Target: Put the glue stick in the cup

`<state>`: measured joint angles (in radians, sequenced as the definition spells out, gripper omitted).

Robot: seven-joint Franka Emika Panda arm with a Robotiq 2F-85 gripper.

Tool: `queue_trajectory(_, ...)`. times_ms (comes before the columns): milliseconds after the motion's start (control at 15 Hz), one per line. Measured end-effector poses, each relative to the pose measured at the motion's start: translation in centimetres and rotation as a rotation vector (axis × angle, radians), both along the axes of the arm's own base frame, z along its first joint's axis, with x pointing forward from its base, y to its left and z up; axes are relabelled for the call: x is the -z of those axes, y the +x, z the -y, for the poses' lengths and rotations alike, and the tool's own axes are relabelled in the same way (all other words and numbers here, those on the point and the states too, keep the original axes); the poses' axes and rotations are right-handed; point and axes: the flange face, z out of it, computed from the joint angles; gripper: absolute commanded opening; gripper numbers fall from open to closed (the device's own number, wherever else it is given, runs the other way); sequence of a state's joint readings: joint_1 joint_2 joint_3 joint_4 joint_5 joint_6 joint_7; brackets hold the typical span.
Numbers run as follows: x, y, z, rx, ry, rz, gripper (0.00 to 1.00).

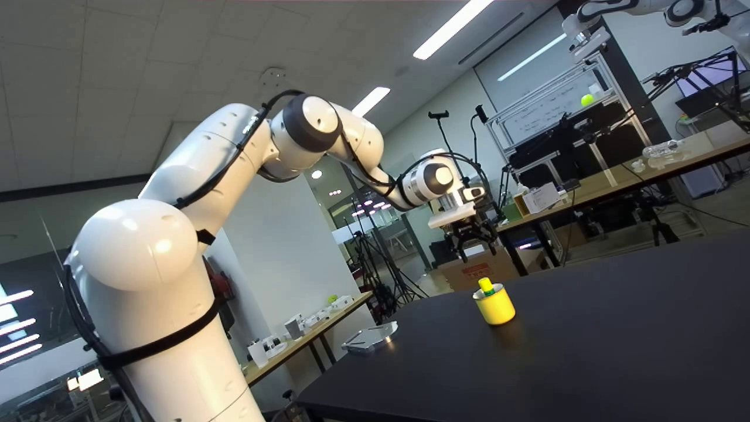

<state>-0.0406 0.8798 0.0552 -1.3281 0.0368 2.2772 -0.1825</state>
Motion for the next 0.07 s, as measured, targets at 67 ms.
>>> queue_trajectory(67,-1.49,0.06,-0.04,-0.002,0.003,0.004,1.0)
